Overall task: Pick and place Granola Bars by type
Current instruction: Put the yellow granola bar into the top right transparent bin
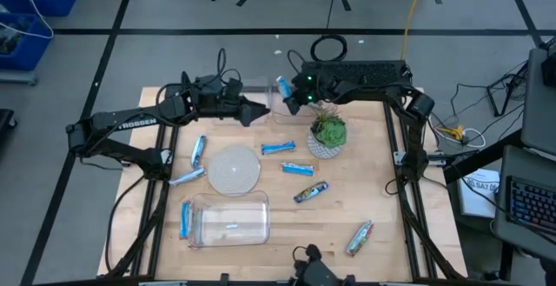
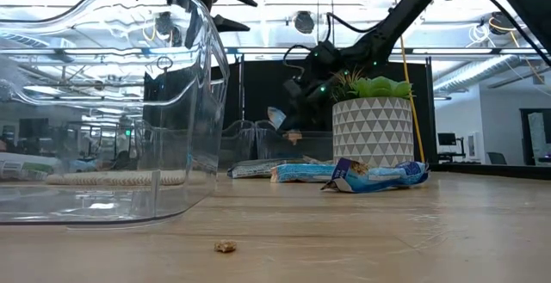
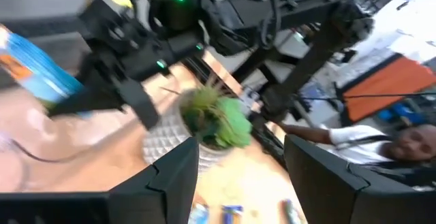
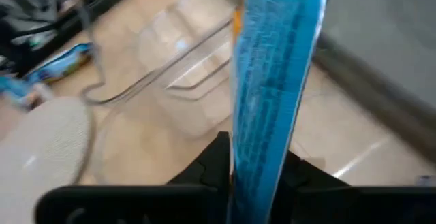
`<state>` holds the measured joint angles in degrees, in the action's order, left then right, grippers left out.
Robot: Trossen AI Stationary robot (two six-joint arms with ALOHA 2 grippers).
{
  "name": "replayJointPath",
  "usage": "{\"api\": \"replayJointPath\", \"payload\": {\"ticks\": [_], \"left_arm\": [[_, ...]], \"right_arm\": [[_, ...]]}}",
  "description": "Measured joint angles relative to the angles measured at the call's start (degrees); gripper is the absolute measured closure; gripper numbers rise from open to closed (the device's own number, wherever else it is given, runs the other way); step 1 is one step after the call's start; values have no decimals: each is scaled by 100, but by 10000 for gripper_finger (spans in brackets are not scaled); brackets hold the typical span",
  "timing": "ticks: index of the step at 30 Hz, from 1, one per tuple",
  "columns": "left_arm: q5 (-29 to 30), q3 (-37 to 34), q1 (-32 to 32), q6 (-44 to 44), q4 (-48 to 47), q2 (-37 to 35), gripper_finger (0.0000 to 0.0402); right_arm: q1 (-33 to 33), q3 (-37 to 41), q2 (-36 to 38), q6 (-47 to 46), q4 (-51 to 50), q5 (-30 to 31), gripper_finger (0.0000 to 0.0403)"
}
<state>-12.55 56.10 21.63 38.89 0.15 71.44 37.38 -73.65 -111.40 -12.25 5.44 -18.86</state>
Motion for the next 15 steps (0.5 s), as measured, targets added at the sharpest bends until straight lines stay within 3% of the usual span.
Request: {"api": "replayJointPath", "payload": {"ticks": [4,11,15], "left_arm": [[-257,0,0,-115,1,0,191],[-167,0,-16,-291,0,0,206],[-78,0,-186,-933,-101,0,216]], "right_arm": [[87,0,31,3,81,182,313],[154,1,93,-35,-39,-553,266],[149,2,338,48,-79,-689,249]]}}
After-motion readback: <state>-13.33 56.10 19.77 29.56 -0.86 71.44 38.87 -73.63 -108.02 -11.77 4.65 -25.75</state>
